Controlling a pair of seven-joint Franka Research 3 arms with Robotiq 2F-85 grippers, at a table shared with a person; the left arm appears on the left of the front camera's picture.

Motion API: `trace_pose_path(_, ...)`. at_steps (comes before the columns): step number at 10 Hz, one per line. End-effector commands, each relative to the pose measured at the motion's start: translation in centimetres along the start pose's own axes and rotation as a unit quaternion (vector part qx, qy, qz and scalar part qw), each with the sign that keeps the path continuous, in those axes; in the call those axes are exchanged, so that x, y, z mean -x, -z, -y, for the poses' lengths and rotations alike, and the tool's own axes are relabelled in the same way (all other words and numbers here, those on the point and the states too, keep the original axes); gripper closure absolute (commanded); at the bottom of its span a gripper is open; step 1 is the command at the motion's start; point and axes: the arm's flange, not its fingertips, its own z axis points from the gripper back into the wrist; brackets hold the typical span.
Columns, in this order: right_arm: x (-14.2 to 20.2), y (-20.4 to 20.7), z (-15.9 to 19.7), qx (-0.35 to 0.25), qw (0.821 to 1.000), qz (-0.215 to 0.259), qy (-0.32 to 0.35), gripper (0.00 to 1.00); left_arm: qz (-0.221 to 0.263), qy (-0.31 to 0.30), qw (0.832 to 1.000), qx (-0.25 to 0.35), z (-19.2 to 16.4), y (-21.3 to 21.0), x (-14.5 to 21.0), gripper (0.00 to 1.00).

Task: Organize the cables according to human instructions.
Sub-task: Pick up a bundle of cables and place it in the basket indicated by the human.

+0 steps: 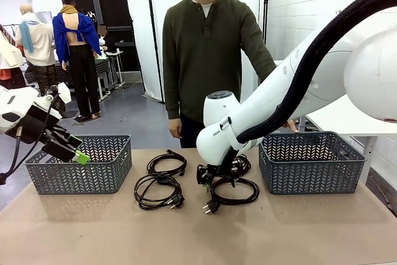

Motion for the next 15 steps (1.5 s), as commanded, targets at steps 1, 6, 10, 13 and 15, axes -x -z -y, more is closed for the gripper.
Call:
trace_pose_path(1,-0.84,0.58,-0.53,0.029,1.000,0.000,0.012,0.00,0.005,0.001,1.000,0.007,-0.26,0.11,0.17,0.00)
trace_pose_path(6,-1.03,1.25,-0.70,0.030,0.999,-0.021,0.011,0.11,0.005,0.001,1.000,0.007,-0.26,0.11,0.17,0.00)
trace_pose_path(10,-1.20,1.49,-1.12,0.026,0.999,-0.031,0.009,0.62,0.005,0.001,1.000,0.007,-0.26,0.11,0.17,0.00)
trace_pose_path(13,-1.26,1.28,-1.32,0.008,0.999,-0.035,0.012,1.00,0.005,0.001,1.000,0.007,-0.26,0.11,0.17,0.00)
trace_pose_path(15,-1.28,1.09,-1.34,-0.027,0.998,-0.048,0.017,1.00,0.005,0.001,1.000,0.007,-0.26,0.11,0.17,0.00)
